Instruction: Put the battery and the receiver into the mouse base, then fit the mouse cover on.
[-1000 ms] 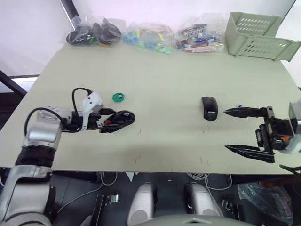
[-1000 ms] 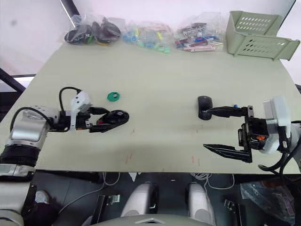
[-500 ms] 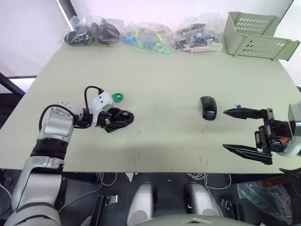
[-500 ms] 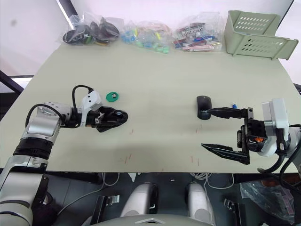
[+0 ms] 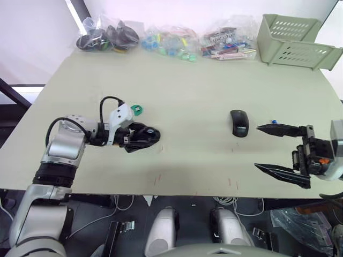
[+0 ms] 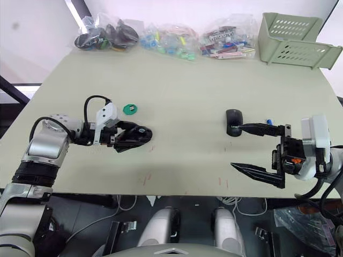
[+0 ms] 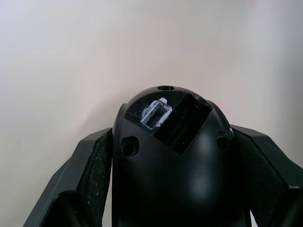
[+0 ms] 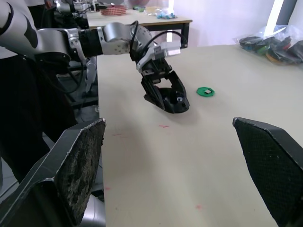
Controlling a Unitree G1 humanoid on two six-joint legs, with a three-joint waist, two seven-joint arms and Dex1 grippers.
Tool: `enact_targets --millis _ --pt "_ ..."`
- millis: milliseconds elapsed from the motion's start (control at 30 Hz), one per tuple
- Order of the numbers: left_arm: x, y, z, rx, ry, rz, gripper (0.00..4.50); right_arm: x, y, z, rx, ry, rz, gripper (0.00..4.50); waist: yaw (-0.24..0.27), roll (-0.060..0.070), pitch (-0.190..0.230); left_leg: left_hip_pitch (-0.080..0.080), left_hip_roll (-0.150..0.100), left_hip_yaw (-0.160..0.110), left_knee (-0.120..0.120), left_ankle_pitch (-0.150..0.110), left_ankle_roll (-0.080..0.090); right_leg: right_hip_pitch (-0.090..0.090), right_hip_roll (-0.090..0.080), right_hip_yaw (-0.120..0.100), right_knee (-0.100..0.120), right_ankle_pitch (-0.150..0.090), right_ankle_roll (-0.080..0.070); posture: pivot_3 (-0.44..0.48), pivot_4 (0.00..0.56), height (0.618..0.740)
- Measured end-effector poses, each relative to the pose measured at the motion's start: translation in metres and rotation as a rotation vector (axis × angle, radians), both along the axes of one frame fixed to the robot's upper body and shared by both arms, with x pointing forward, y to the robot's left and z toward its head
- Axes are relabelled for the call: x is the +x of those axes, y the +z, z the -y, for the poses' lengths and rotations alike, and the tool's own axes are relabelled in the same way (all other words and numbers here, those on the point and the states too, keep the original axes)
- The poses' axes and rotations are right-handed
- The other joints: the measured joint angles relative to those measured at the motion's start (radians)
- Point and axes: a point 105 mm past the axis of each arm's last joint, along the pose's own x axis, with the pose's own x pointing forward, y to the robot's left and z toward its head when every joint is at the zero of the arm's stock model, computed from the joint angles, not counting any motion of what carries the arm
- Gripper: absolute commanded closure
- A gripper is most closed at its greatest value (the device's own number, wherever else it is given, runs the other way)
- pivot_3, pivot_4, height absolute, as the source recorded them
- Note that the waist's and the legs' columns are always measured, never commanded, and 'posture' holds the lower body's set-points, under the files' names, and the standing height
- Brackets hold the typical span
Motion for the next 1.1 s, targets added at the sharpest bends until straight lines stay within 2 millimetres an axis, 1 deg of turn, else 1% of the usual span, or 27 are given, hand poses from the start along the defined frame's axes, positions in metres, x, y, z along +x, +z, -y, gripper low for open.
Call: enact_targets --millis 67,133,233,333,367,433,467,500,533,600,633,667,733,900,967,1000,1100 --pt "-0.004 0.001 0.016 0.026 -0.031 0.018 1.34 0.0 0.0 0.002 -0.001 -0.01 0.001 0.0 -0.001 0.0 0.0 0.001 -0.001 0.0 0.0 0.0 0.0 0.0 0.0 0.001 0.0 0.0 0.0 0.0 0.15 0.74" --pt "-0.006 -0.004 0.036 0.083 -0.056 0.023 1.34 0.001 0.0 0.007 -0.008 -0.037 0.0 0.0 0.0 0.0 0.0 0.001 -0.001 0.0 0.0 0.0 0.0 0.0 0.001 0.001 0.001 0.0 0.0 0.0 0.15 0.74" --pt "-0.01 -0.007 0.055 0.102 -0.109 0.01 1.34 0.002 -0.002 0.011 -0.011 -0.055 -0.012 0.0 -0.002 0.0 0.0 0.002 -0.001 0.0 0.001 0.0 0.0 0.0 0.001 0.001 0.003 0.0 0.0 0.0 0.15 0.74" --pt "-0.008 -0.011 0.07 0.103 -0.125 0.007 1.34 0.001 -0.004 0.016 -0.016 -0.084 -0.023 0.0 -0.004 0.0 0.0 0.002 -0.001 0.0 0.001 0.0 0.0 0.0 0.001 0.002 0.005 -0.001 0.001 0.0 0.15 0.74" --pt "-0.007 -0.015 0.08 0.102 -0.142 0.002 1.34 0.0 -0.004 0.018 -0.014 -0.097 -0.032 0.0 -0.005 0.0 0.0 0.002 -0.002 0.0 0.001 0.0 0.0 0.0 0.001 0.002 0.005 -0.001 0.001 0.0 0.15 0.74" --pt "-0.006 -0.023 0.094 0.106 -0.164 -0.008 1.34 0.0 -0.002 0.021 -0.012 -0.112 -0.029 0.0 -0.004 0.0 0.0 0.002 -0.002 0.0 0.002 0.0 0.0 0.0 0.001 0.003 0.006 -0.001 0.001 0.0 0.15 0.74" --pt "-0.005 -0.025 0.097 0.109 -0.171 -0.009 1.34 0.0 -0.002 0.022 -0.014 -0.117 -0.026 0.0 -0.005 0.0 0.0 0.002 -0.002 0.0 0.002 0.0 0.0 0.0 0.001 0.003 0.006 -0.001 0.001 0.0 0.15 0.74" --pt "-0.003 -0.026 0.104 0.122 -0.189 0.006 1.34 -0.002 -0.002 0.025 -0.017 -0.131 -0.033 0.0 -0.005 0.0 0.0 0.002 -0.002 0.0 0.002 0.0 0.0 0.0 0.001 0.003 0.007 -0.001 0.001 0.0 0.15 0.74" --pt "0.0 -0.025 0.115 0.13 -0.215 0.031 1.34 -0.004 -0.004 0.027 -0.025 -0.148 -0.043 0.0 -0.001 0.0 0.0 0.002 -0.003 -0.001 0.002 0.0 0.0 0.0 0.001 0.003 0.007 -0.001 0.001 0.0 0.15 0.74" --pt "0.002 -0.023 0.126 0.128 -0.236 0.052 1.34 -0.006 -0.005 0.026 -0.031 -0.149 -0.046 0.0 0.002 0.0 0.0 0.002 -0.003 -0.001 0.003 0.0 0.0 0.0 0.001 0.003 0.007 -0.001 0.001 0.0 0.15 0.74" --pt "0.002 -0.023 0.127 0.127 -0.239 0.055 1.34 -0.006 -0.005 0.026 -0.032 -0.149 -0.047 0.0 0.002 0.0 0.0 0.002 -0.003 0.0 0.003 0.0 0.0 0.0 0.001 0.004 0.007 -0.001 0.001 0.0 0.15 0.74" --pt "0.003 -0.023 0.134 0.133 -0.258 0.073 1.34 -0.007 -0.006 0.027 -0.035 -0.153 -0.05 0.0 0.002 0.0 0.0 0.002 -0.003 0.0 0.003 0.0 0.0 0.0 0.001 0.004 0.007 -0.001 0.001 0.0 0.15 0.74" --pt "0.006 -0.026 0.141 0.154 -0.271 0.09 1.34 -0.01 -0.009 0.03 -0.038 -0.171 -0.065 0.0 -0.005 0.0 0.0 0.002 -0.003 0.0 0.003 0.0 0.0 0.0 0.001 0.004 0.007 -0.001 0.001 0.0 0.15 0.74" --pt "0.007 -0.031 0.151 0.171 -0.278 0.103 1.34 -0.011 -0.012 0.032 -0.04 -0.194 -0.072 0.0 -0.005 0.0 0.0 0.002 -0.003 0.0 0.003 0.0 0.0 0.0 0.001 0.004 0.008 -0.002 0.002 0.0 0.15 0.74" --pt "0.007 -0.034 0.151 0.184 -0.28 0.101 1.34 -0.012 -0.013 0.033 -0.036 -0.202 -0.074 0.0 -0.005 0.0 0.0 0.002 -0.003 0.0 0.003 0.0 0.0 0.0 0.001 0.005 0.008 -0.002 0.002 0.0 0.15 0.74" --pt "0.007 -0.039 0.15 0.193 -0.272 0.091 1.34 -0.013 -0.016 0.034 -0.028 -0.209 -0.083 0.0 -0.006 0.0 0.0 0.002 -0.003 0.0 0.003 0.0 0.0 0.0 0.001 0.004 0.008 -0.002 0.002 0.0 0.15 0.74" --pt "0.007 -0.042 0.15 0.208 -0.284 0.121 1.34 -0.012 -0.017 0.035 -0.033 -0.22 -0.081 0.0 -0.005 0.0 0.0 0.003 -0.003 0.0 0.003 0.0 0.0 0.0 0.001 0.005 0.008 -0.002 0.002 0.0 0.15 0.74"
